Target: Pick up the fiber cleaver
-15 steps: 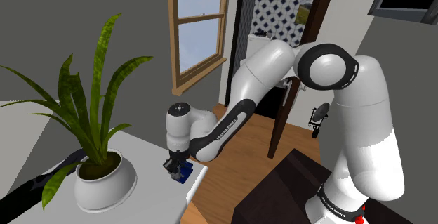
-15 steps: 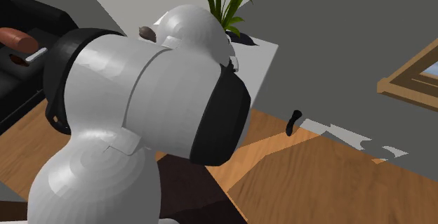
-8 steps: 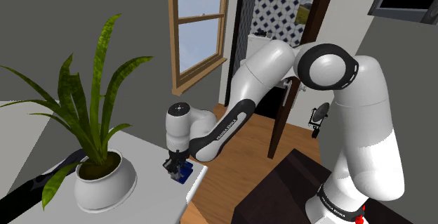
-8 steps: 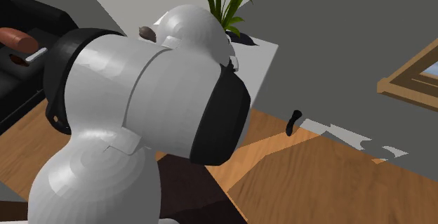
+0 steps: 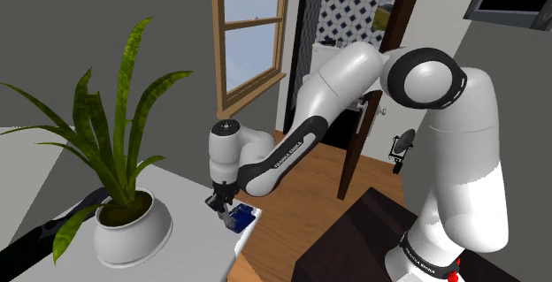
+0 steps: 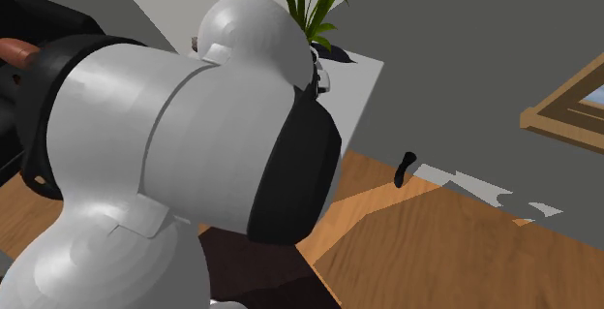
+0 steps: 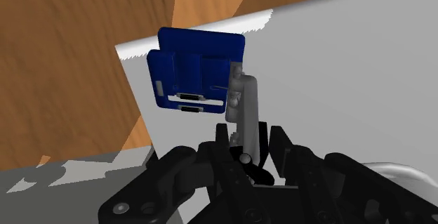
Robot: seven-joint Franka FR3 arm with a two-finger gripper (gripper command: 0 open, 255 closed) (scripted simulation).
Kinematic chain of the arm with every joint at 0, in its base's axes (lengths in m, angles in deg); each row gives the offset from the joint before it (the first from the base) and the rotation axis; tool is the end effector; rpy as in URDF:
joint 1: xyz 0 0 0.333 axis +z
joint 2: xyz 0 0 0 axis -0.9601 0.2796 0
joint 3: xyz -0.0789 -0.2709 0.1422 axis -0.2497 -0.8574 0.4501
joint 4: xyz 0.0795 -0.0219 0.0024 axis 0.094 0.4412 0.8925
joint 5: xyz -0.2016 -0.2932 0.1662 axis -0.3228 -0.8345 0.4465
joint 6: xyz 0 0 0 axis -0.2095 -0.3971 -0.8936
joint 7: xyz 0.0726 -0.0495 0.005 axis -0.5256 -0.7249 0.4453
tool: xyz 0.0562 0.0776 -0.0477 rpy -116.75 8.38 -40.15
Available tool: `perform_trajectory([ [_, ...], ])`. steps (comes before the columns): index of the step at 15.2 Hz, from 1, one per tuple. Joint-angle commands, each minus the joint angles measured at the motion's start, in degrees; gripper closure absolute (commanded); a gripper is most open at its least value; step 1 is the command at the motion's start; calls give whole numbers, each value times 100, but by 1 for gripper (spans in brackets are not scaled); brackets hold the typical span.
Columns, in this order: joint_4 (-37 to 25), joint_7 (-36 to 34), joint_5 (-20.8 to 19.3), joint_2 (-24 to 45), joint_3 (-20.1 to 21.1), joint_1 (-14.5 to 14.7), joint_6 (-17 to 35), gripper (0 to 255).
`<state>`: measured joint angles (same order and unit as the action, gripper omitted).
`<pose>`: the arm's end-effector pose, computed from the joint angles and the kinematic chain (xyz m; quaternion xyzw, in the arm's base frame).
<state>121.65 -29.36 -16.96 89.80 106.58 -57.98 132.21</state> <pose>0.4964 0.3391 0.2267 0.9947 0.0806 0.0607 0.0199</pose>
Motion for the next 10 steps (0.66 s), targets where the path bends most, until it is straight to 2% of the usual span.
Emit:
perform_trajectory([
  [1, -26, 71, 85, -105, 58, -37, -122, 255],
  [10, -44, 304, 379, -513, 234, -162, -516, 255],
])
